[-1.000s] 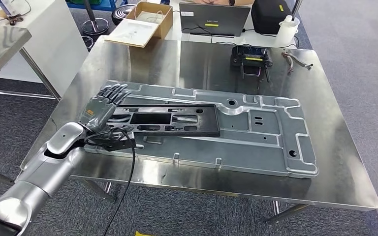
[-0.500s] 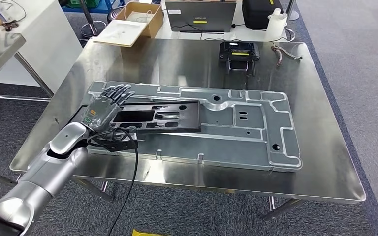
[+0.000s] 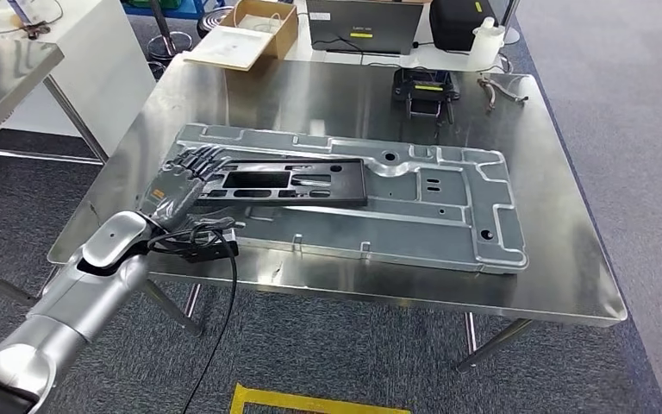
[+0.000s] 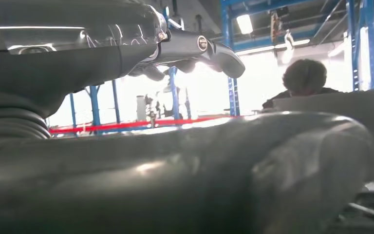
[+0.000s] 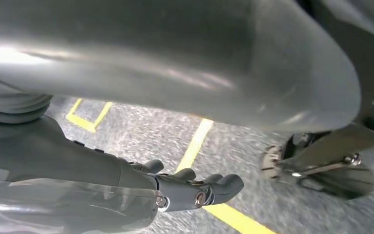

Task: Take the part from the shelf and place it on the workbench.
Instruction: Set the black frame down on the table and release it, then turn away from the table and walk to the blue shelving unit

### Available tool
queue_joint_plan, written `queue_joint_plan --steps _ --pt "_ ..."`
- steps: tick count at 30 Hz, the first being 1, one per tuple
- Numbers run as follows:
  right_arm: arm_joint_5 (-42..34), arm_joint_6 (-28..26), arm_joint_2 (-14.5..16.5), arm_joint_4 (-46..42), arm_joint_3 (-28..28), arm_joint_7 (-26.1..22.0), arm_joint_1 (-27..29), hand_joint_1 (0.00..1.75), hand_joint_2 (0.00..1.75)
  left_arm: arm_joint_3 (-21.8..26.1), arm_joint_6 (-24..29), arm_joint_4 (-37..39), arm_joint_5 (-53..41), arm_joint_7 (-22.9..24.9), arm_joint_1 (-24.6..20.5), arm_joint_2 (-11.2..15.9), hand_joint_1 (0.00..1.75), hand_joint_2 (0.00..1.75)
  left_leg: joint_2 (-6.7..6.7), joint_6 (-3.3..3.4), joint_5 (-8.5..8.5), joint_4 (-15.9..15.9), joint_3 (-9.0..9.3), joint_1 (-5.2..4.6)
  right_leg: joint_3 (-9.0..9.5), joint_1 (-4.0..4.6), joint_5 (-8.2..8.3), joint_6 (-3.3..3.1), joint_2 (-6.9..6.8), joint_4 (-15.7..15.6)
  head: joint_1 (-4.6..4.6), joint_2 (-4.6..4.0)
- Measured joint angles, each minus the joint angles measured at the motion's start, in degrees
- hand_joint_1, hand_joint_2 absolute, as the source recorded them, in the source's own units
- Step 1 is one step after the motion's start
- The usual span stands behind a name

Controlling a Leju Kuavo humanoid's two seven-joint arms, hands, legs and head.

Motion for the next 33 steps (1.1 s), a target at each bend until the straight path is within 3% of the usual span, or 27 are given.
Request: queue_joint_plan --steps 1,2,4,6,8,10,12,14,15,16,17,18,20,22,23,25,26,28,30,31,32,33 --pt "-0.01 0.0 -0.01 0.0 0.0 0.0 0.0 0.0 0.0 0.0 -0.01 0.0 0.0 0.0 0.09 0.01 0.0 0.0 0.01 -0.11 0.54 0.15 -0.9 0.02 0.18 -0.13 0.08 0.23 -0.01 1.65 -0.01 0.0" --pt "-0.02 0.0 -0.02 0.0 0.0 0.0 -0.01 0.0 0.0 0.0 -0.01 0.0 0.0 0.0 0.17 0.0 0.0 0.0 0.01 -0.26 1.0 0.37 -1.78 0.07 1.24 -0.23 1.26 0.38 -0.03 1.49 0.01 0.0" --pt "-0.08 -0.02 -0.07 -0.01 0.01 0.02 -0.14 0.0 0.0 0.0 0.0 0.0 0.0 0.0 0.26 -0.01 0.0 0.0 0.02 -0.75 1.72 1.03 -3.31 0.19 5.86 -0.37 3.62 0.38 -0.05 -3.83 0.0 0.0" --pt "-0.16 -0.04 -0.09 -0.02 0.02 0.07 -0.33 0.0 0.0 0.01 0.05 0.0 0.02 0.0 0.14 0.03 0.0 0.0 0.07 -1.41 2.3 1.66 -4.37 0.13 10.4 -0.14 3.35 -0.11 0.04 -10.5 -0.01 0.0" --pt "-0.22 -0.04 -0.09 -0.01 0.02 0.09 -0.42 0.0 0.0 0.02 0.11 0.0 0.03 0.0 -0.04 0.05 0.0 0.0 0.11 -2.15 3.08 1.74 -4.81 0.04 11.55 0.25 2.76 -0.93 0.15 -12.99 -0.01 0.0" --pt "-0.25 -0.04 -0.05 0.01 0.03 0.1 -0.44 0.0 0.0 0.02 0.15 0.01 0.04 -0.01 -0.03 0.05 0.0 0.0 0.02 -2.92 3.27 1.86 -5.13 0.16 11.01 0.18 3.64 -1.97 0.0 -13.34 -0.01 0.0" --pt "-0.28 -0.04 -0.03 0.01 0.03 0.11 -0.47 0.0 0.0 0.02 0.15 0.03 0.05 -0.01 0.08 0.11 0.0 0.0 -0.09 -3.53 0.03 4.65 -6.23 0.32 10.18 -0.02 4.85 -2.95 -0.2 -13.74 -0.01 0.0" --pt "-0.32 -0.04 -0.05 0.01 0.04 0.11 -0.48 0.0 0.0 0.02 0.16 0.04 0.02 0.0 0.17 0.16 0.0 0.0 -0.11 -3.83 -5.46 11.04 -7.96 0.41 8.9 0.07 5.99 -3.45 -0.26 -13.72 -0.01 0.0" --pt "-0.34 -0.04 -0.06 0.0 0.03 0.11 -0.47 0.0 0.0 0.02 0.17 0.04 -0.02 0.0 0.26 0.17 0.0 0.0 -0.11 -3.9 -7.26 14.4 -8.57 0.43 8.12 0.14 6.56 -3.54 -0.27 -13.65 -0.01 0.0" --pt "-0.34 -0.04 -0.07 0.0 0.04 0.11 -0.48 0.0 0.0 0.02 0.19 0.04 -0.06 0.0 0.4 0.17 0.0 0.0 -0.11 -3.92 -7.76 16.64 -8.6 0.43 7.31 0.21 7.12 -3.54 -0.27 -13.55 -0.01 0.0" --pt "-0.34 -0.04 -0.07 0.0 0.04 0.11 -0.48 0.0 0.0 0.01 0.2 0.04 -0.13 0.0 0.54 0.17 0.0 0.0 -0.11 -3.87 -7.05 17.26 -7.85 0.42 6.47 0.25 7.68 -3.48 -0.27 -13.44 -0.01 0.0" --pt "-0.34 -0.04 -0.07 0.0 0.04 0.11 -0.48 0.0 0.0 0.01 0.21 0.04 -0.19 0.0 0.62 0.17 0.0 0.0 -0.11 -3.72 -5.6 15.95 -6.15 0.41 5.65 0.28 8.24 -3.37 -0.27 -13.32 -0.01 0.0" --pt "-0.34 -0.03 -0.06 0.0 0.04 0.12 -0.49 0.0 0.0 0.02 0.23 0.03 -0.34 0.01 0.49 0.16 0.0 0.0 -0.15 -3.11 -3.75 8.86 -0.49 0.26 4.41 0.39 9.25 -3.01 -0.25 -13.11 -0.02 0.0" --pt "-0.34 -0.02 -0.04 0.0 0.04 0.14 -0.5 0.0 0.0 0.02 0.31 -0.02 -0.49 0.08 0.2 0.15 0.0 0.0 -0.19 -2.39 -4.36 2.25 3.9 -0.04 3.92 0.49 10.26 -2.4 -0.29 -13.14 -0.02 0.0" --pt "-0.34 -0.02 -0.03 0.0 0.04 0.15 -0.5 0.0 0.0 0.02 0.34 -0.03 -0.59 0.14 0.1 0.16 0.0 0.0 -0.18 -2.04 -4.75 0.68 4.67 -0.23 3.87 0.48 10.8 -2.02 -0.31 -13.32 -0.02 0.0" --pt "-0.34 -0.03 -0.05 0.0 0.04 0.15 -0.45 0.0 0.0 0.01 0.34 -0.04 -0.75 0.34 0.04 0.16 0.0 0.0 -0.03 -1.2 -3.85 -0.04 4.2 -0.2 3.75 0.42 11.42 -1.26 -0.23 -13.63 -0.01 0.0" --pt "-0.34 -0.03 -0.07 0.0 0.04 0.16 -0.44 0.0 0.0 0.01 0.33 -0.04 -0.82 0.43 0.0 0.15 0.0 0.0 0.08 -0.63 -3.15 -0.26 3.8 -0.08 3.39 0.39 10.52 -0.95 -0.16 -13.12 0.0 0.0" --pt "-0.34 -0.04 -0.11 0.0 0.04 0.17 -0.42 0.0 0.0 0.0 0.31 -0.03 -1.03 0.56 -0.05 0.07 0.0 0.0 0.26 0.32 -1.56 -0.57 2.49 0.15 1.83 0.28 5.57 -0.56 -0.05 -8.85 0.0 0.0" --pt "-0.34 -0.04 -0.1 0.0 0.04 0.18 -0.4 0.0 0.0 0.0 0.3 -0.02 -1.3 0.63 0.06 0.08 0.0 0.0 0.24 0.65 -0.17 -0.48 0.6 0.12 -0.03 0.21 0.54 -0.22 -0.07 -1.46 -0.01 0.0" --pt "-0.34 -0.03 -0.09 0.0 0.04 0.18 -0.39 0.0 0.0 0.0 0.3 -0.01 -1.38 0.66 0.18 0.09 0.0 0.0 0.24 0.6 0.48 -0.39 -0.34 0.09 -0.37 0.17 -0.08 -0.06 -0.07 1.42 0.0 0.0" --pt "-0.34 -0.03 -0.08 0.0 0.04 0.18 -0.39 0.0 0.0 0.0 0.3 0.0 -1.42 0.67 0.32 0.11 0.0 0.0 0.24 0.5 1.07 -0.25 -1.27 0.08 0.08 0.13 0.68 0.05 -0.08 2.68 0.0 0.0" --pt "-0.34 -0.03 -0.08 0.0 0.04 0.19 -0.42 0.0 0.0 0.0 0.3 0.0 -1.44 0.68 0.44 0.1 0.0 0.0 0.24 0.35 1.6 -0.04 -2.16 0.08 1.56 0.1 2.31 0.07 -0.09 1.92 0.0 0.0"
